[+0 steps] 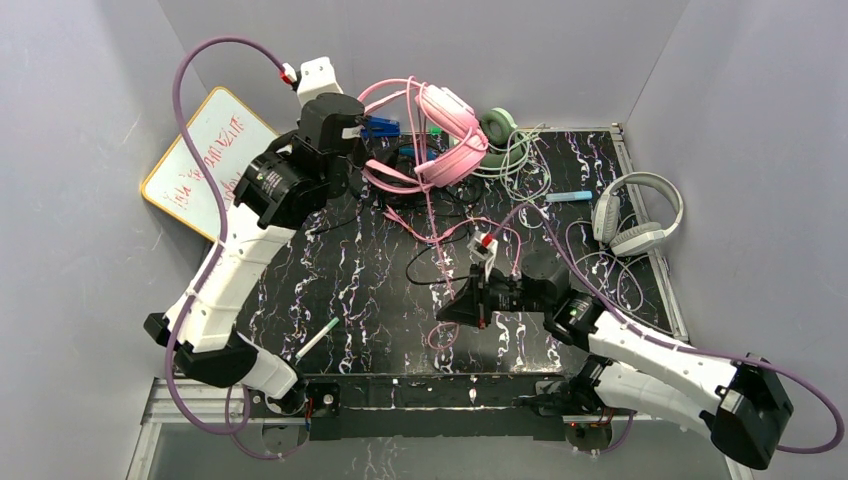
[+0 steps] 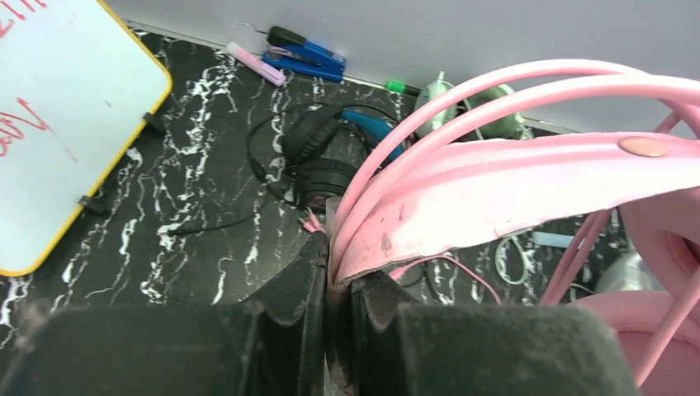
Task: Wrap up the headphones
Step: Wrap the headphones cable around the headphones.
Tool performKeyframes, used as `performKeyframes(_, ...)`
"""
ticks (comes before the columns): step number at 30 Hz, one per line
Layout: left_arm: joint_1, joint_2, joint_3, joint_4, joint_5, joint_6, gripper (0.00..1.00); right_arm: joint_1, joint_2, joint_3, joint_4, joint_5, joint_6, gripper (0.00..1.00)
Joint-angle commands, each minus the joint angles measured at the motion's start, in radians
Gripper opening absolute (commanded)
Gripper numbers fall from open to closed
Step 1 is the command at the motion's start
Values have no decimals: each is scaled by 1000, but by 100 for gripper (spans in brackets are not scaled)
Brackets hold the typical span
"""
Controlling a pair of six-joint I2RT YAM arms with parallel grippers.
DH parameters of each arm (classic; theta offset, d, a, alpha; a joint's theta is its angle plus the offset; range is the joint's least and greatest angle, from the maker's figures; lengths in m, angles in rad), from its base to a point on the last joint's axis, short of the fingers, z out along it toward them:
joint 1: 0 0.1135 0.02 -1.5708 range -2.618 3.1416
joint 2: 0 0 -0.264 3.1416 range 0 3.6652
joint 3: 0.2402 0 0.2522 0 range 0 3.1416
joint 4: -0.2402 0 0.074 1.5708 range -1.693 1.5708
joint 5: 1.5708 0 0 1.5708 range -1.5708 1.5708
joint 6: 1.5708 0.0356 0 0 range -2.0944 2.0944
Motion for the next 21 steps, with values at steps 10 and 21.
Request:
performKeyframes(10,7,-1,-291,228,-197,-39,0,31,251,549,-314,-116,20,1)
performKeyframes(21,4,-25,-604,315,-186,181,0,29,388,959,-738,207,-70,1)
